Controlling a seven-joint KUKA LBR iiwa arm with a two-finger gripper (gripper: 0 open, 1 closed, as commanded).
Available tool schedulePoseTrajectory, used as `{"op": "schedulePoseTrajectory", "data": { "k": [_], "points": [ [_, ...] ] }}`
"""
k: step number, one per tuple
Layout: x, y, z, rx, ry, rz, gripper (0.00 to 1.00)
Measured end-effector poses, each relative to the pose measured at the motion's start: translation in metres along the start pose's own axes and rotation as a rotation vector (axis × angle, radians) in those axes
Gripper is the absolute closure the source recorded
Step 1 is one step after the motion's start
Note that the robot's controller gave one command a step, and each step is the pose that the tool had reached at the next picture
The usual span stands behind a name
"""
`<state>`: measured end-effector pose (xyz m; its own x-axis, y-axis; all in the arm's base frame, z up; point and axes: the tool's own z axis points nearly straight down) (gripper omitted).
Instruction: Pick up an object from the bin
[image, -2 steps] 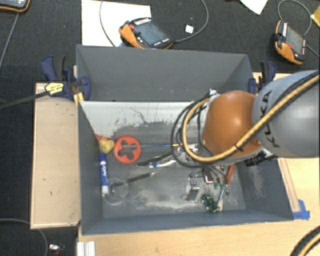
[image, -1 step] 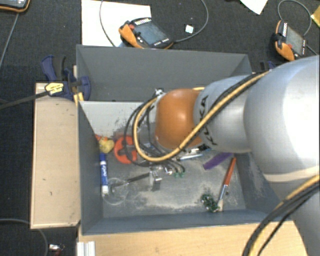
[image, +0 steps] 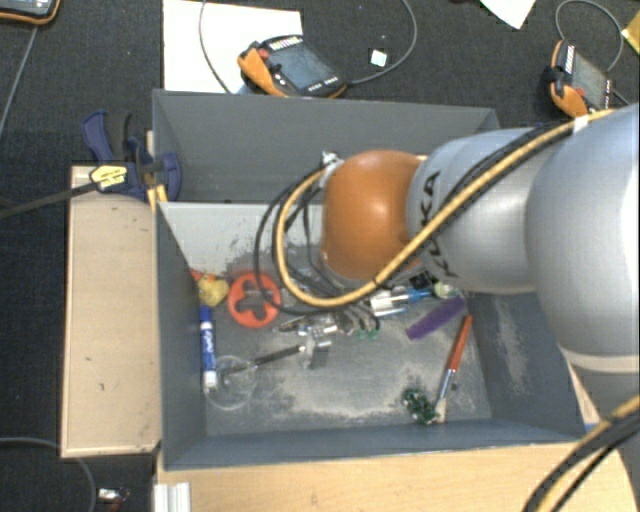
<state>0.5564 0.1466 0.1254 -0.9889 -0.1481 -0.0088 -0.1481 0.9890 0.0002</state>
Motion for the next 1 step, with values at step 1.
{"op": "schedulePoseTrajectory", "data": {
  "k": [1],
  "points": [
    [-0.0085, 0.0368, 0.0252, -0.004, 0.007, -0.278, 0.0]
  ]
}}
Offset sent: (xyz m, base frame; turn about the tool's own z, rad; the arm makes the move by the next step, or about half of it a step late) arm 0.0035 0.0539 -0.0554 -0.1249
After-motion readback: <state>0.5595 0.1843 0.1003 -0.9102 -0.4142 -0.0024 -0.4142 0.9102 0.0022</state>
